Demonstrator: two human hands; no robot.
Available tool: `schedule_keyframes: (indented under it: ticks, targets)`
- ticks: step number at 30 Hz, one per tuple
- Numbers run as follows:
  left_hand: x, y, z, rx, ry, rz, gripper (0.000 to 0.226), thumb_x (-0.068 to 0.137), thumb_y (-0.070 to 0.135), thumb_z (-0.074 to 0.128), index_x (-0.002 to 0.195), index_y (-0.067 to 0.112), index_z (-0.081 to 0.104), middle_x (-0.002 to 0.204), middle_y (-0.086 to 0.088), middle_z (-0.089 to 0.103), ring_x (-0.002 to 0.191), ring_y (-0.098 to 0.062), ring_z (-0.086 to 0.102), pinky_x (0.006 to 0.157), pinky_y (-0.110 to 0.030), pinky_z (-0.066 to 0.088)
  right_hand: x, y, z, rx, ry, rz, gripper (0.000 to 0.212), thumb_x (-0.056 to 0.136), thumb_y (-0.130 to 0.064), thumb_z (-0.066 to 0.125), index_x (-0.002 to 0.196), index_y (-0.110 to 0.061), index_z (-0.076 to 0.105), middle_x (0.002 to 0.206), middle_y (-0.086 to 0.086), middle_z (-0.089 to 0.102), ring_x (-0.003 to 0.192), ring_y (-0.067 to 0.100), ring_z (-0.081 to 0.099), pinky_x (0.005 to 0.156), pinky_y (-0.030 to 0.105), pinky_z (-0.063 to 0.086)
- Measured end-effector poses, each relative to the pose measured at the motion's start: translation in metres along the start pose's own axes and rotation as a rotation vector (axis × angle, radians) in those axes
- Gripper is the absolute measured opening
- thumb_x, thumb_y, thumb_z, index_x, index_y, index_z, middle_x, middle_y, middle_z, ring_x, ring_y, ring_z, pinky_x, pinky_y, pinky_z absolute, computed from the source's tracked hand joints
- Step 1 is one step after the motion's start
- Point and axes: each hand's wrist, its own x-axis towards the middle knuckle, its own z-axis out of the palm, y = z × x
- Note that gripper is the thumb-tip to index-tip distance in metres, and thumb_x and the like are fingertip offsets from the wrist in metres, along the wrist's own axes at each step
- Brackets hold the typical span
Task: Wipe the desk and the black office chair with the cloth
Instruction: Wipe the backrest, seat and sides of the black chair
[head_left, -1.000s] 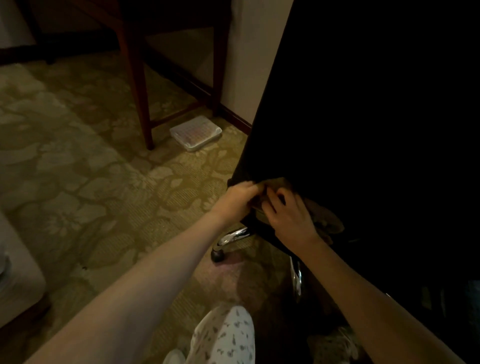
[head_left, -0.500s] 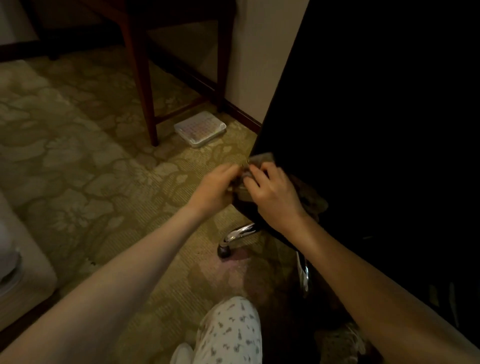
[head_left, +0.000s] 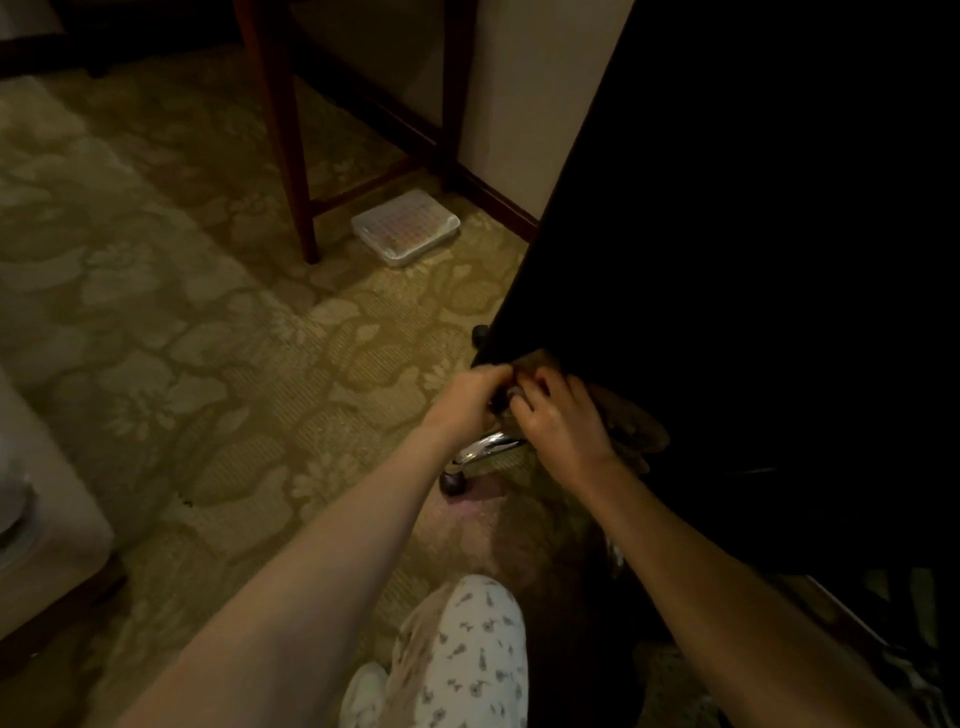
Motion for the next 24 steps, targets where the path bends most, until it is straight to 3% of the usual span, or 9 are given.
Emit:
schedule_keyframes:
  ticks: [3, 5, 7, 9, 13, 16, 19, 24]
  targets:
    - [-0.006, 0.009, 0.029, 0.02, -0.16, -0.018, 0.021, 0.077, -0.007, 0.057, 0.098, -0.004, 0.061, 0.103, -0.021, 0.062, 0.099, -0.031, 0.058, 0.068, -0.02, 0.03, -0.041, 0.004, 0.001, 0.002, -0.225, 0.022, 0.013, 0.056, -0.019, 0.071, 0.069, -0.019, 0.073, 0.088, 0.003, 0.072, 0.085, 0.025, 0.06, 0.063, 0.03, 0.05]
    - [-0.011, 0.016, 0.041, 0.06, -0.25, -0.008, 0.024, 0.078, -0.001, 0.058, 0.101, 0.002, 0.062, 0.106, -0.017, 0.062, 0.101, -0.031, 0.057, 0.073, -0.024, 0.036, -0.059, 0.008, -0.001, 0.053, -0.375, 0.097, 0.041, 0.031, -0.014, 0.087, 0.069, -0.017, 0.074, 0.084, 0.005, 0.072, 0.078, 0.028, 0.066, 0.057, 0.031, 0.053]
    - [-0.014, 0.024, 0.043, 0.083, -0.286, 0.027, 0.022, 0.077, 0.005, 0.06, 0.099, 0.008, 0.062, 0.102, -0.014, 0.061, 0.098, -0.031, 0.057, 0.077, -0.032, 0.047, -0.07, 0.013, -0.008, 0.061, -0.352, 0.141, 0.05, 0.023, -0.012, 0.089, 0.07, -0.015, 0.073, 0.083, 0.006, 0.071, 0.082, 0.032, 0.059, 0.057, 0.032, 0.054]
    - [-0.016, 0.035, 0.036, 0.091, -0.26, 0.106, 0.018, 0.077, 0.006, 0.062, 0.094, 0.008, 0.06, 0.099, -0.011, 0.058, 0.093, -0.031, 0.057, 0.074, -0.039, 0.049, -0.075, 0.021, -0.018, 0.065, -0.237, 0.096, 0.047, 0.03, -0.01, 0.085, 0.075, -0.014, 0.074, 0.089, 0.009, 0.072, 0.088, 0.03, 0.045, 0.062, 0.033, 0.054]
    - [-0.011, 0.07, 0.011, 0.13, -0.084, 0.245, 0.021, 0.076, 0.001, 0.06, 0.096, 0.007, 0.059, 0.097, -0.01, 0.057, 0.092, -0.029, 0.054, 0.066, -0.03, 0.04, -0.075, 0.047, -0.051, 0.11, -0.042, 0.065, 0.032, 0.06, -0.009, 0.058, 0.088, -0.01, 0.073, 0.104, 0.012, 0.07, 0.093, 0.028, 0.043, 0.069, 0.036, 0.055]
    - [-0.008, 0.102, -0.002, 0.112, 0.015, 0.372, 0.026, 0.064, -0.003, 0.062, 0.089, 0.004, 0.059, 0.087, -0.013, 0.059, 0.084, -0.036, 0.058, 0.062, -0.036, 0.051, -0.073, 0.065, -0.079, 0.04, 0.095, 0.051, 0.04, 0.077, -0.005, 0.036, 0.093, -0.008, 0.073, 0.105, 0.01, 0.07, 0.098, 0.028, 0.045, 0.077, 0.038, 0.049]
    - [-0.01, 0.13, -0.002, 0.093, 0.132, 0.453, 0.029, 0.061, 0.002, 0.053, 0.09, 0.002, 0.057, 0.086, -0.016, 0.058, 0.081, -0.038, 0.058, 0.058, -0.036, 0.05, -0.076, 0.083, -0.103, -0.026, 0.238, 0.036, 0.049, 0.092, 0.0, 0.024, 0.095, -0.007, 0.072, 0.106, 0.01, 0.07, 0.099, 0.028, 0.045, 0.081, 0.038, 0.037]
    - [-0.006, 0.154, 0.015, 0.199, 0.198, 0.599, 0.028, 0.071, 0.013, 0.037, 0.098, 0.016, 0.044, 0.087, -0.015, 0.059, 0.083, -0.023, 0.047, 0.059, -0.03, 0.048, -0.106, 0.114, -0.103, -0.147, 0.231, 0.036, 0.037, 0.09, -0.002, 0.025, 0.109, -0.012, 0.055, 0.125, 0.01, 0.061, 0.108, 0.03, 0.043, 0.089, 0.043, 0.035]
